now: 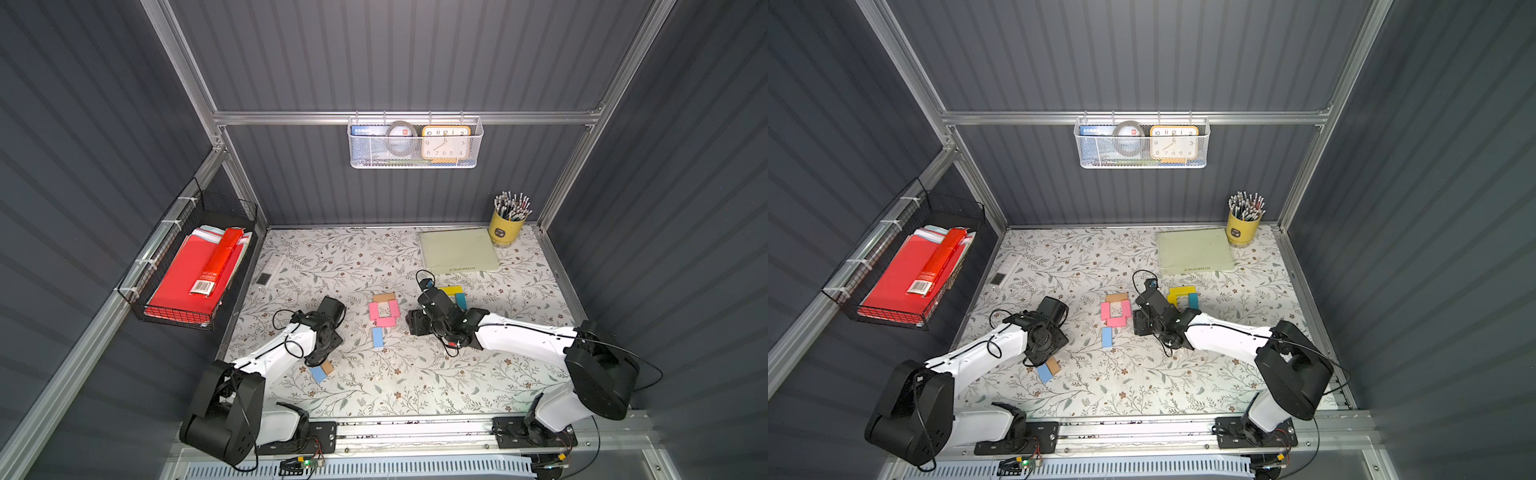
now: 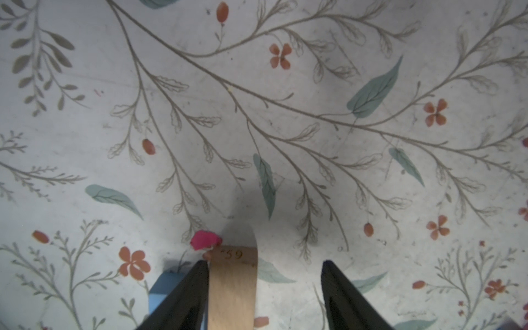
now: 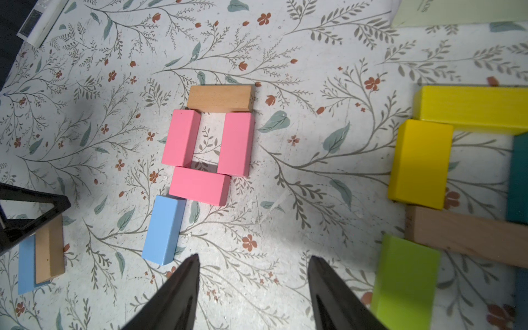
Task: Assemble the number 8 with building blocks
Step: Move the building block to the center of the board.
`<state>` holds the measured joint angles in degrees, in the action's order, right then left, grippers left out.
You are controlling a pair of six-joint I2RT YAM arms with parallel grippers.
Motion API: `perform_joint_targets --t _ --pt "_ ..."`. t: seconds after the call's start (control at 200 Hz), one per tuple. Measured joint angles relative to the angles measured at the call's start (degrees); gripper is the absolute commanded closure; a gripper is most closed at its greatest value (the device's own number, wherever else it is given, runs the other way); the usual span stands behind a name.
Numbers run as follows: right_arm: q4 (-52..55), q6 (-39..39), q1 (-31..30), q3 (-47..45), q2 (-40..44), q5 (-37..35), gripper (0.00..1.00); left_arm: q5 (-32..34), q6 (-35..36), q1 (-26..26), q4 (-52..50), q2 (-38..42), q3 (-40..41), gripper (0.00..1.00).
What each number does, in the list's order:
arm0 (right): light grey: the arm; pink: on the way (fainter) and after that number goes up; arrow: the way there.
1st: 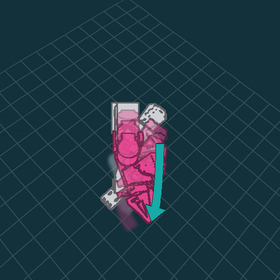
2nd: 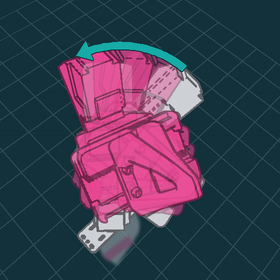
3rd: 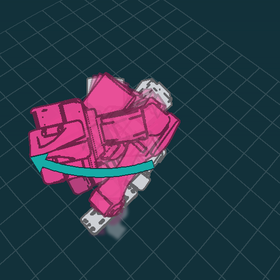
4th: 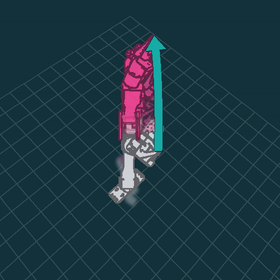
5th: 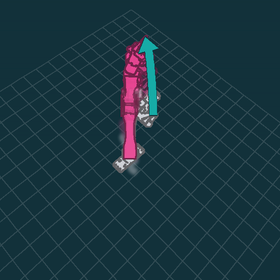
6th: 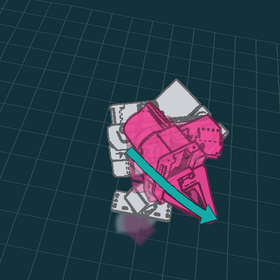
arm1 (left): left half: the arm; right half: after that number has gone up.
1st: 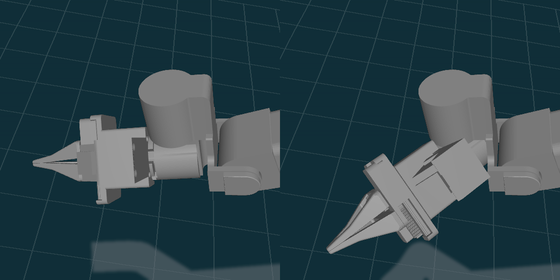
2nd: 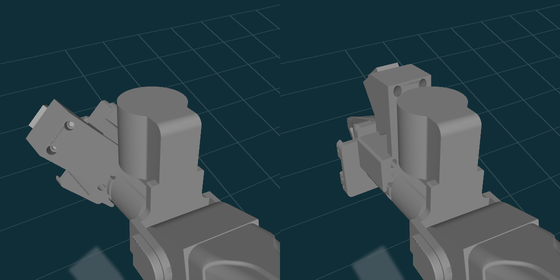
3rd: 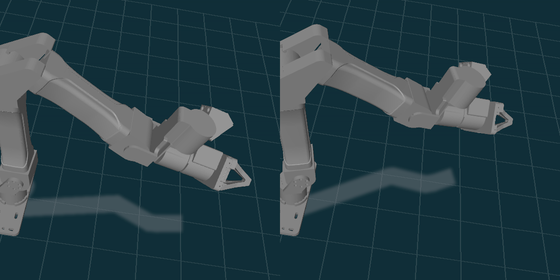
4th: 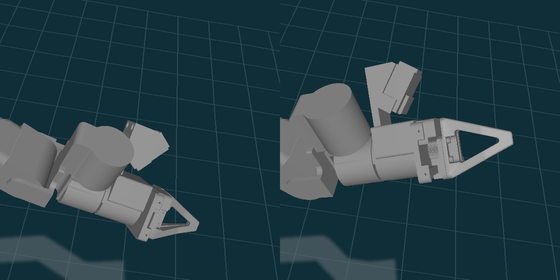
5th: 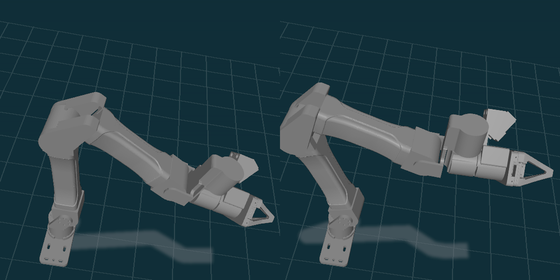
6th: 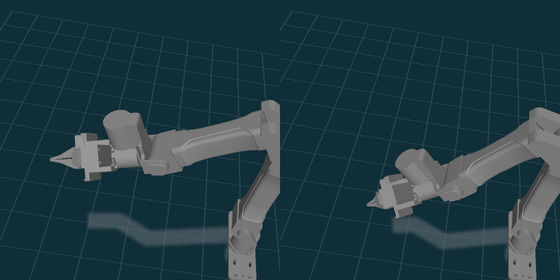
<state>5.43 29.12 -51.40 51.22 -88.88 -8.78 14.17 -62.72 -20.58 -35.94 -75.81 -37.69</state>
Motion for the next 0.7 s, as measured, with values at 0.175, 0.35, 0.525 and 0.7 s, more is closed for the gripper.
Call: perform_joint_targets --t 0.175,0.35,0.525,0.7 --pt "-0.3 -0.3 0.4 -1.7 0.3 0.0 0.35 -0.6 -0.4 0.0 0.5 -0.6 0.2 0.45" --pt "-0.7 -0.3 1.1 -3.5 1.7 0.0 0.35 -0.9 -0.4 0.0 1.4 -0.6 0.2 0.48" --pt "-1.2 -0.3 1.8 -4.2 2.6 0.1 0.35 -1.0 0.4 0.0 3.0 -1.6 0.5 0.51" --pt "-1.2 -0.3 1.9 -4.6 2.8 0.2 0.35 -1.5 1.4 0.0 3.7 -1.8 1.0 0.53"
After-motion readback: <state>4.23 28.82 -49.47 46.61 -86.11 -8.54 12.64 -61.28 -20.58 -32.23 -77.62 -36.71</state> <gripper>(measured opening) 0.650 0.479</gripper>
